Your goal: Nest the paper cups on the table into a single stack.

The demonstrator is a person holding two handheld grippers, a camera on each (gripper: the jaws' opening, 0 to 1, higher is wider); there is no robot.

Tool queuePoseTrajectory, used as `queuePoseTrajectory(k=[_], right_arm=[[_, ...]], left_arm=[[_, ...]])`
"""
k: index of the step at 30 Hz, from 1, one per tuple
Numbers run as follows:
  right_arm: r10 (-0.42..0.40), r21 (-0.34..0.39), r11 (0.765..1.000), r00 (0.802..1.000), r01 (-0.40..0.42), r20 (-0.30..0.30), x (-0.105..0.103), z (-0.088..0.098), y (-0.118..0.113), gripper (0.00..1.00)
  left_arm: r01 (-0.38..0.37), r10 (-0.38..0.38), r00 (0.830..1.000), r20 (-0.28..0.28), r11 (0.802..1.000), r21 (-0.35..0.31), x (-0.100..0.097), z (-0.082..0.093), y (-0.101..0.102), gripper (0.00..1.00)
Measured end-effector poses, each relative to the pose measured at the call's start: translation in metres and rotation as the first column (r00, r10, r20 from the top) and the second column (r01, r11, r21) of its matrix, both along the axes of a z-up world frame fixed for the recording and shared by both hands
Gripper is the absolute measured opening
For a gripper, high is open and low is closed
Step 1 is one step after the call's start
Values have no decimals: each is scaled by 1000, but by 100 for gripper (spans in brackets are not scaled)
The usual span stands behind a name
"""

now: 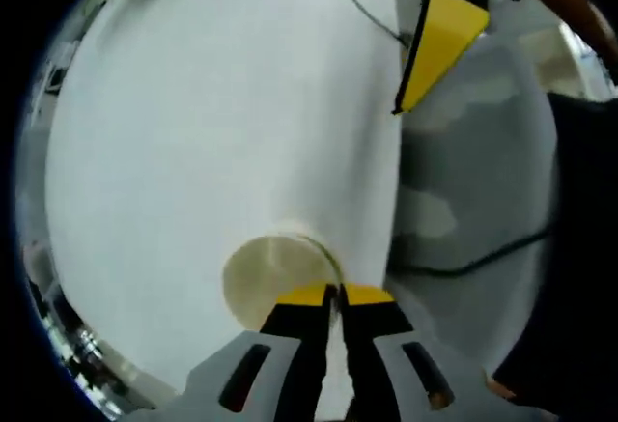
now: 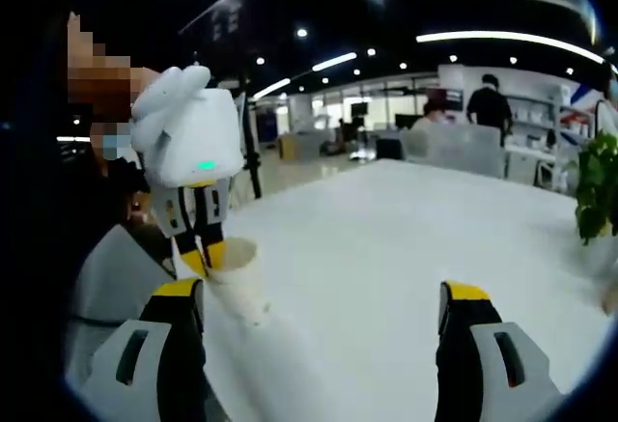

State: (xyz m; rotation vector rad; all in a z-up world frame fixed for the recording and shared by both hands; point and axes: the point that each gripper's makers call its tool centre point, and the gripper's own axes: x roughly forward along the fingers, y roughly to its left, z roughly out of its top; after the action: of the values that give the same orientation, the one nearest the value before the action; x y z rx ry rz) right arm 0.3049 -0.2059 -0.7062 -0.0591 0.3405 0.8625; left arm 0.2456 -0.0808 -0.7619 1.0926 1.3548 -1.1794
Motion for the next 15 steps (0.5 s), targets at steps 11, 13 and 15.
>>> queuePoseTrajectory(k=[11, 13, 15], right_arm=[[3, -1, 1000, 1000, -3, -3, 0, 0, 3, 100], [3, 1, 1000, 1000, -3, -1, 0, 1, 4, 100], [3, 2, 1000, 1000, -4, 2, 1, 2, 4, 100]], left_arm=[[-10, 12, 1000, 24, 998, -70, 6, 9, 5, 12], [-7, 10, 1000, 25, 996, -90, 4, 11, 5, 15], [-7, 12, 999, 39, 992, -127, 7, 13, 1, 23]])
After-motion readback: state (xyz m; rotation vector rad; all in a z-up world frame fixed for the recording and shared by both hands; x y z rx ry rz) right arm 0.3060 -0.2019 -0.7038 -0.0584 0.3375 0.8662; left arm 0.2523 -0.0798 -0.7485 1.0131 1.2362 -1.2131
